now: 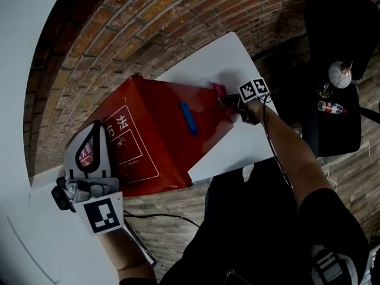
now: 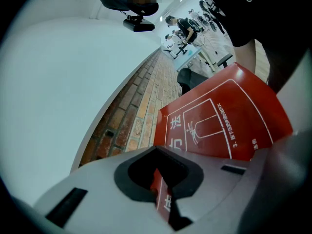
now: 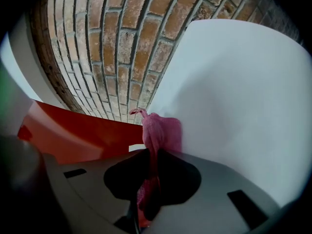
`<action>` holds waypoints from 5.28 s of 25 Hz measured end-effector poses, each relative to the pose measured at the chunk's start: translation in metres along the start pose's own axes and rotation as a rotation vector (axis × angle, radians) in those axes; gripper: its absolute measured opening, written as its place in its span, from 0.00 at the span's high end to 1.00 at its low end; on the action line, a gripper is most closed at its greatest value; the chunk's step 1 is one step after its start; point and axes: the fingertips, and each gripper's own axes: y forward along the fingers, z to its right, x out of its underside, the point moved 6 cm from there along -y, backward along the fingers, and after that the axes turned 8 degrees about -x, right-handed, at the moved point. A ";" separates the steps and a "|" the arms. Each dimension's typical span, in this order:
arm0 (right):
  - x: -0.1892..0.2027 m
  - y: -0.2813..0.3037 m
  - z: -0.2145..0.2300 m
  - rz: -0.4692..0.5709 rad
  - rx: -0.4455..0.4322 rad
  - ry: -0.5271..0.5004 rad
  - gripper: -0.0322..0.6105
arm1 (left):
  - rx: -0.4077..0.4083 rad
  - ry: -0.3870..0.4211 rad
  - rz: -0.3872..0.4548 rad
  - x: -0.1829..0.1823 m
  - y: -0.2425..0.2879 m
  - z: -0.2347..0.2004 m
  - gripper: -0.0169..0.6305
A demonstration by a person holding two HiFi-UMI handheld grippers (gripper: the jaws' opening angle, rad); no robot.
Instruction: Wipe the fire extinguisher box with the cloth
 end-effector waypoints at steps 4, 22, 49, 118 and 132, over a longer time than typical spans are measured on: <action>0.006 -0.001 0.003 0.012 -0.017 0.008 0.85 | 0.001 0.004 -0.003 0.001 0.000 0.000 0.94; 0.038 -0.019 0.004 0.083 -0.076 0.023 0.85 | 0.004 0.011 -0.001 0.000 0.000 0.000 0.94; -0.029 -0.037 -0.008 0.223 0.030 -0.134 0.85 | 0.002 0.009 -0.015 0.001 0.000 0.000 0.94; 0.066 -0.043 -0.093 0.132 -0.183 -0.032 0.85 | 0.002 0.021 0.008 -0.002 0.002 -0.001 0.94; 0.063 -0.051 -0.130 0.142 -0.196 -0.056 0.85 | -0.001 0.014 0.012 -0.002 0.002 -0.001 0.94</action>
